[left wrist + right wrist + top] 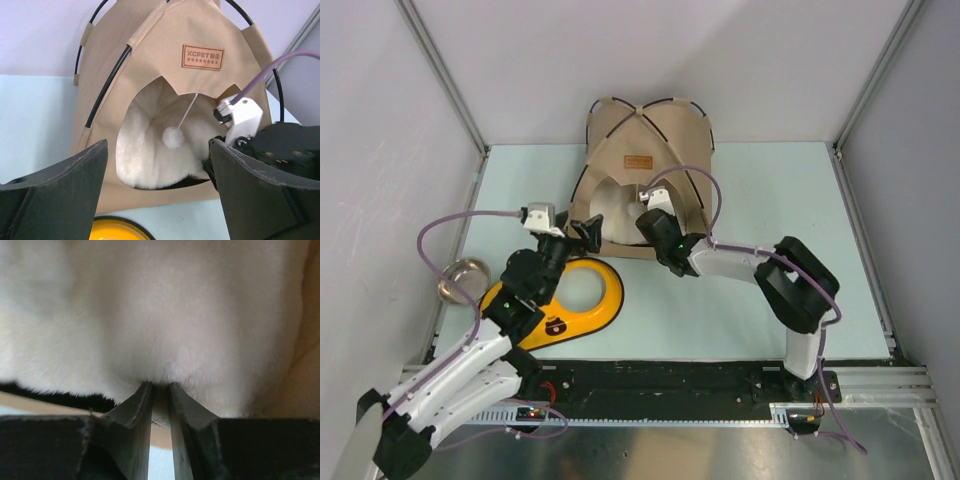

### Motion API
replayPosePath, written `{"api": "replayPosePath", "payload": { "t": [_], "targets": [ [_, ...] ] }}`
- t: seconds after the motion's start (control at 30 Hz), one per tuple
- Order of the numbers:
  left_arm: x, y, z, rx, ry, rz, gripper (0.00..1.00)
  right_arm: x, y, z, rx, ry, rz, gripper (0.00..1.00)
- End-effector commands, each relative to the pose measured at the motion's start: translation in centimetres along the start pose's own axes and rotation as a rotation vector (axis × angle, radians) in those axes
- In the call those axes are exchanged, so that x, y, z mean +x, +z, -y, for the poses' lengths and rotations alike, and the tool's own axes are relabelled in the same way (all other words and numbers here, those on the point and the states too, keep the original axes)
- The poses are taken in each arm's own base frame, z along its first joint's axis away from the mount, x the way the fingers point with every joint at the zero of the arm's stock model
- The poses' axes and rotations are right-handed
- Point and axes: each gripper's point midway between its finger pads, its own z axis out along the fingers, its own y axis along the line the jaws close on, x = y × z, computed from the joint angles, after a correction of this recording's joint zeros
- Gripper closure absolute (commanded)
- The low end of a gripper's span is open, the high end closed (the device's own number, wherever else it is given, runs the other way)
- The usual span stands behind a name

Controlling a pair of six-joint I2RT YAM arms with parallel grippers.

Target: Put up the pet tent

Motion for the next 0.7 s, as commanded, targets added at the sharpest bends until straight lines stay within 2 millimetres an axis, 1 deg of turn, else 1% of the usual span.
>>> {"api": "replayPosePath", "payload": {
  "t": [0.0,0.07,0.13,0.2,0.27,0.33,0.37,0.4,0.43,0.53,0.67],
  "targets": [
    [1.2,-1.8,-1.5,-0.056,0.0,-0.056,0.13,-1.3,3.4,1.9,0.085,-0.05,0.055,0.78],
    [1.1,-2.3,-2.0,-0.076,0.005,-0.059,0.13,-1.2,4.3,3.2,0.151,-0.085,0.063,0.8],
    [1.0,-2.6,-2.4,-0.092,0.01,-0.063,0.12,-1.3,4.7,4.6,0.223,-0.112,0.073,0.82],
    [1.0,-2.8,-2.6,-0.102,0.013,-0.065,0.12,-1.6,4.7,5.6,0.288,-0.137,0.089,0.84],
    [0.9,-2.8,-2.8,-0.115,0.015,-0.067,0.12,-2.3,4.3,5.9,0.324,-0.159,0.114,0.84],
    [0.9,-2.8,-2.9,-0.121,0.016,-0.068,0.12,-3.3,3.6,5.2,0.315,-0.179,0.144,0.81],
    [0.8,-2.8,-2.9,-0.122,0.017,-0.068,0.12,-3.8,3.1,4.4,0.292,-0.188,0.157,0.79],
    [0.8,-2.7,-3.0,-0.126,0.018,-0.067,0.12,-4.3,2.5,3.9,0.269,-0.191,0.17,0.75],
    [0.8,-2.7,-3.0,-0.128,0.022,-0.069,0.12,-4.6,1.9,2.9,0.233,-0.189,0.177,0.7],
    [0.6,-2.5,-3.2,-0.145,0.034,-0.07,0.11,-5.9,-0.7,0.5,0.111,-0.14,0.195,0.59],
    [0.4,-2.6,-3.6,-0.166,0.049,-0.067,0.11,-7.3,-4.6,-1.2,-0.008,-0.067,0.201,0.54]
  ]
}}
